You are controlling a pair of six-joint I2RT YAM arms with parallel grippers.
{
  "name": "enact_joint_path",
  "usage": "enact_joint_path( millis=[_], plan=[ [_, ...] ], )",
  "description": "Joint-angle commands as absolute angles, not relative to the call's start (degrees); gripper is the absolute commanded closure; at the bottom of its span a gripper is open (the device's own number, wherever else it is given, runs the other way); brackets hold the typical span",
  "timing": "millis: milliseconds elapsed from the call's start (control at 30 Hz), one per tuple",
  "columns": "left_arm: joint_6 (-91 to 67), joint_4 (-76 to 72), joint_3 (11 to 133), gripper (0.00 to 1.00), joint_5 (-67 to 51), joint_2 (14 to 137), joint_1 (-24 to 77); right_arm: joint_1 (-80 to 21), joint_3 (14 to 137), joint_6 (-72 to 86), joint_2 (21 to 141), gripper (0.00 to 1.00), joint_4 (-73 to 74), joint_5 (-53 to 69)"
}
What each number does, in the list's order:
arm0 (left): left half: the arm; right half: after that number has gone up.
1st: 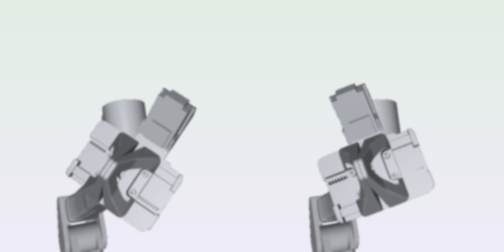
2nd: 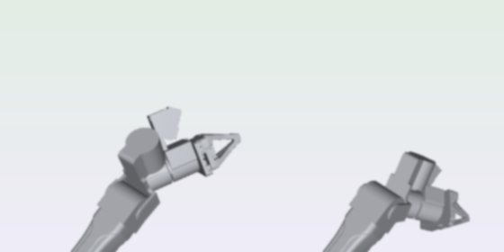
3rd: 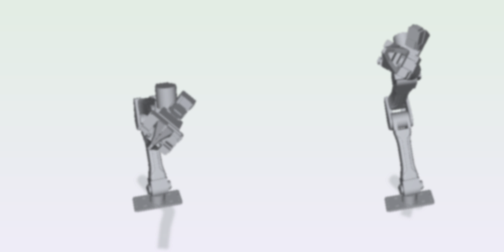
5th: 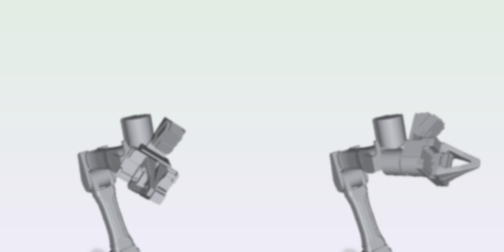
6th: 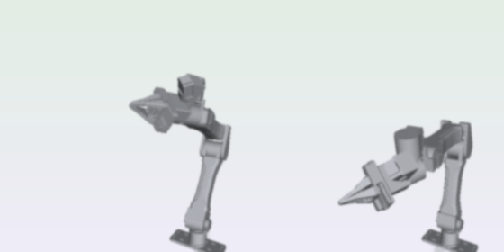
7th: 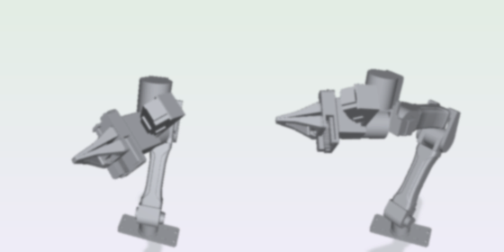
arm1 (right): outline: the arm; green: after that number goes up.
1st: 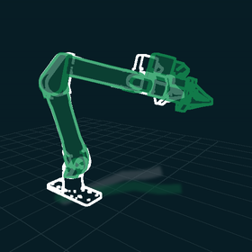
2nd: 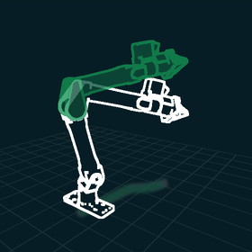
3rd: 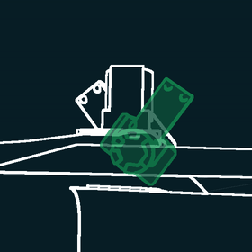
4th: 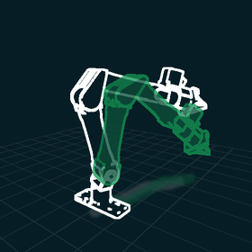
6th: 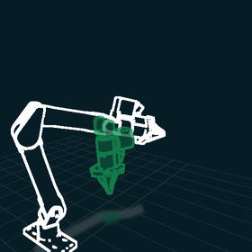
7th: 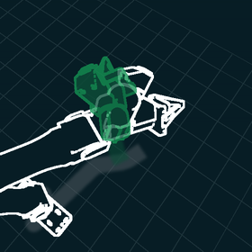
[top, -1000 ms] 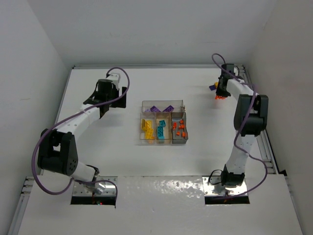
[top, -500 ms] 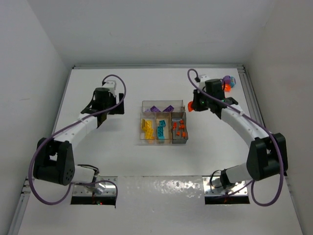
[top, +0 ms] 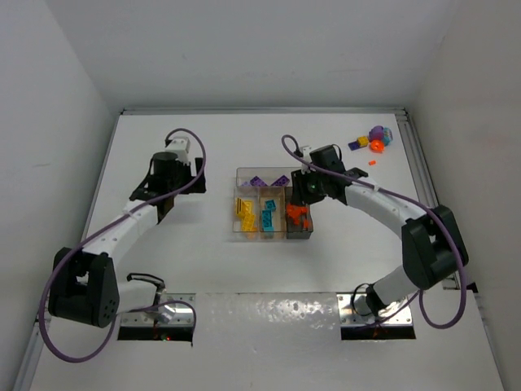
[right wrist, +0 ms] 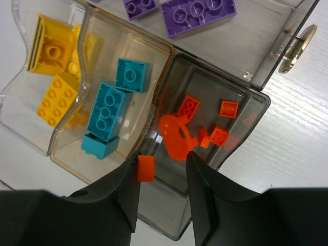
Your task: Sort the legos into containers by color
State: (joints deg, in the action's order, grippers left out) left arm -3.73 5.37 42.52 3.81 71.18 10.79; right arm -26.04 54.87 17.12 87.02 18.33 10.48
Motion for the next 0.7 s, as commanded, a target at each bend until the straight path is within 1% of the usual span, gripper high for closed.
enact_joint_path(
  millis=[0,133,233,300,367,400,433,467,500,533,567,600,667],
  plan=[
    [-3.96,3.43,42.1,0.16,3.87,68.82,10.2,-26.45,58.97,17.76,87.98,0.6,19.51,8.89],
    [-3.96,3.34,41.92,0.16,4.31,68.2,10.11,-26.37,59.94,16.79,88.24,0.6,20.3,6.77],
    [-3.78,3.34,41.84,0.16,4.48,68.12,10.02,-26.46,61.78,17.13,87.98,0.57,21.35,6.07],
    [-3.52,3.25,42.01,0.15,5.09,68.2,10.02,-25.93,63.27,19.06,87.54,0.46,21.71,3.27],
    [-3.43,3.16,42.01,0.15,5.88,68.38,10.02,-24.44,65.91,20.3,87.45,0.33,22.32,-2.27],
    [-2.99,2.82,41.92,0.15,6.85,68.47,9.93,-21.04,67.14,21.61,88.15,0.21,23.19,-3.07],
    [-2.73,2.46,41.84,0.15,7.38,68.55,9.93,-18.74,70.89,22.58,90.76,0.2,26.34,-2.99],
    [-2.38,2.11,41.75,0.15,8.6,68.55,9.93,-16.11,73.19,24.5,92.62,0.26,28.37,-2.55],
    [-2.11,1.5,41.66,0.15,9.14,68.64,9.93,-11.56,75.39,25.04,94.72,0.4,30.48,-2.46],
    [-1.07,1.15,41.66,0.15,9.66,68.64,9.93,-9.69,79.93,25.22,98.92,0.63,34.33,-3.24],
    [-0.45,0.97,41.57,0.15,10.19,68.64,9.93,-7.93,81.81,25.31,101.05,0.83,35.84,-4.73],
    [-0.27,0.27,41.57,0.15,11.5,68.64,9.93,-5.21,85.39,25.31,103.08,0.95,37.16,-6.23],
    [2.8,-1.58,41.49,0.15,13.79,68.73,9.93,-3.0,88.31,25.92,108.68,0.91,39.72,-9.65]
  ],
)
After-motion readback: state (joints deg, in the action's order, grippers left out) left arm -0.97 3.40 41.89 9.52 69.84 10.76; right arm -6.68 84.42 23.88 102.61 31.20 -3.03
